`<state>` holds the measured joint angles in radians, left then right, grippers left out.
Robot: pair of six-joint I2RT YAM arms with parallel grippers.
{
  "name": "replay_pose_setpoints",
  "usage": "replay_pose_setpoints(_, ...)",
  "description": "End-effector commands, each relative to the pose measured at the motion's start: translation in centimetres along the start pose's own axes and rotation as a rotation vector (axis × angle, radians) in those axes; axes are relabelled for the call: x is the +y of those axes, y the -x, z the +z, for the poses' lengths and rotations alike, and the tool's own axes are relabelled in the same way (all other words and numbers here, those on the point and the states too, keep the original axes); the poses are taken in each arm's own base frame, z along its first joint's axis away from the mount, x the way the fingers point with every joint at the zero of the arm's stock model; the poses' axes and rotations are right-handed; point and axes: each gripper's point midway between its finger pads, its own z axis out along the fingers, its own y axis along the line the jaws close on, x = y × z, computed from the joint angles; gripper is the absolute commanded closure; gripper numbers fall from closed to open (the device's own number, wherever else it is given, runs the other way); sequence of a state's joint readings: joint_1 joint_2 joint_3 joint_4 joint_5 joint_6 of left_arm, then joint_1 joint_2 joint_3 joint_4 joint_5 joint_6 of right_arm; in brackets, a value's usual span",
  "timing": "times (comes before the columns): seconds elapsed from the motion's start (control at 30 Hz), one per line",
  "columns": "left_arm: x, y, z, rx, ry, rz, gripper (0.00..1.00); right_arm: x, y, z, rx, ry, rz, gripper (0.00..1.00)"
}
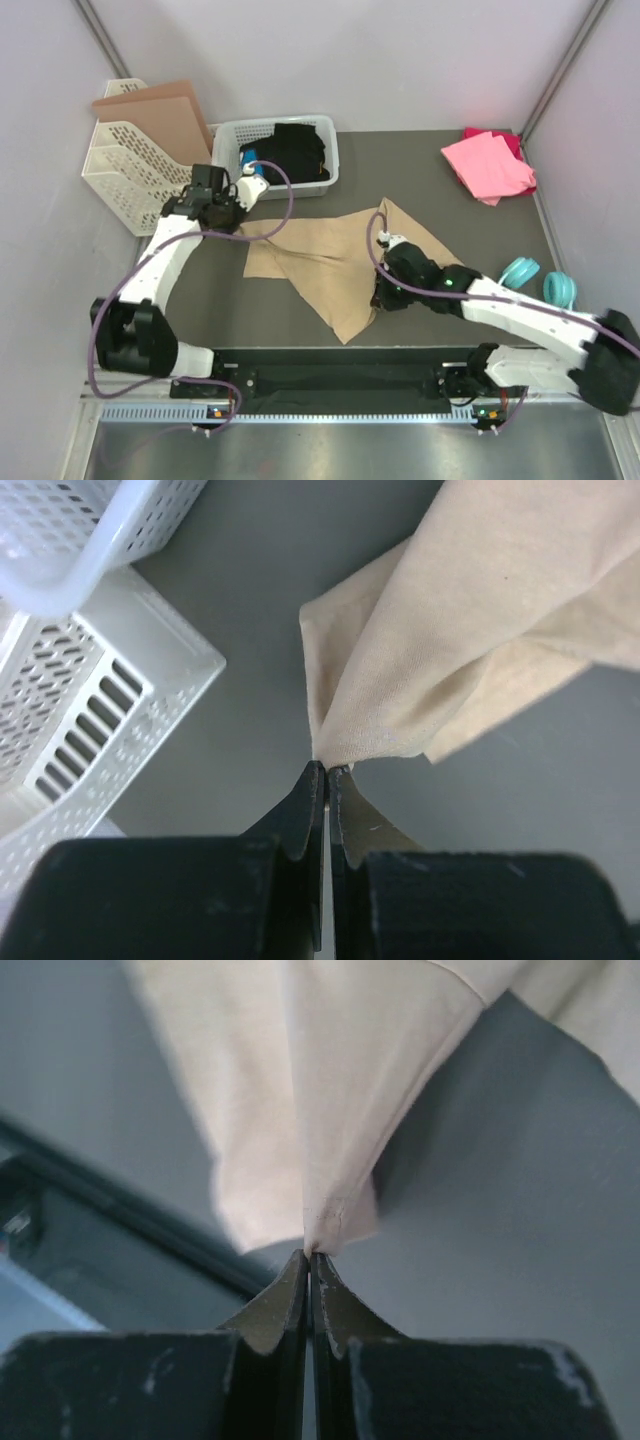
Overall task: Fold and stack the t-shirts
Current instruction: Flatten out the tshirt
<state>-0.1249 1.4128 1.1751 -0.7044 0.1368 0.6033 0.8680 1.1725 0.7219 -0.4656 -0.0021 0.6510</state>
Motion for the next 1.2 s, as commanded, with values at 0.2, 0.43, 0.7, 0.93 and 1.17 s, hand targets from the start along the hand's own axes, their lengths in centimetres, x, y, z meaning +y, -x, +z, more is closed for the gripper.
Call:
replay_pose_setpoints(0.2,-2.6,4.9,-14.8,-0.249,-0.025,0.039,1.0,5.8,5.3,-23.2,-0.473,0.386,-0.004,1.0)
replay_pose_setpoints(0.43,-7.2,4.8,-23.0,-0.282,-0.19,0.066,1.0,5.2,6.7,-32.1,-0.694,0.546,-0.013,1.0)
replay_pose_setpoints(0.7,-10.4,-0.7,-21.7,-0.177,-0.248,0.083,1.0,5.3,9.1,-33.1,-0.784,0.505,0.008,1.0)
replay_pose_setpoints(0.93,-12.4,-3.9,-18.0,-0.042,-0.376,0.05,1.0,5.7,15.0,-29.9,-0.862,0.238,0.003,1.0)
replay_pose_setpoints(1.17,-13.5,-9.7,-12.7,0.163,-0.425,0.044,1.0,4.6,22.8,-18.9,-0.639,0.189,0.097,1.0)
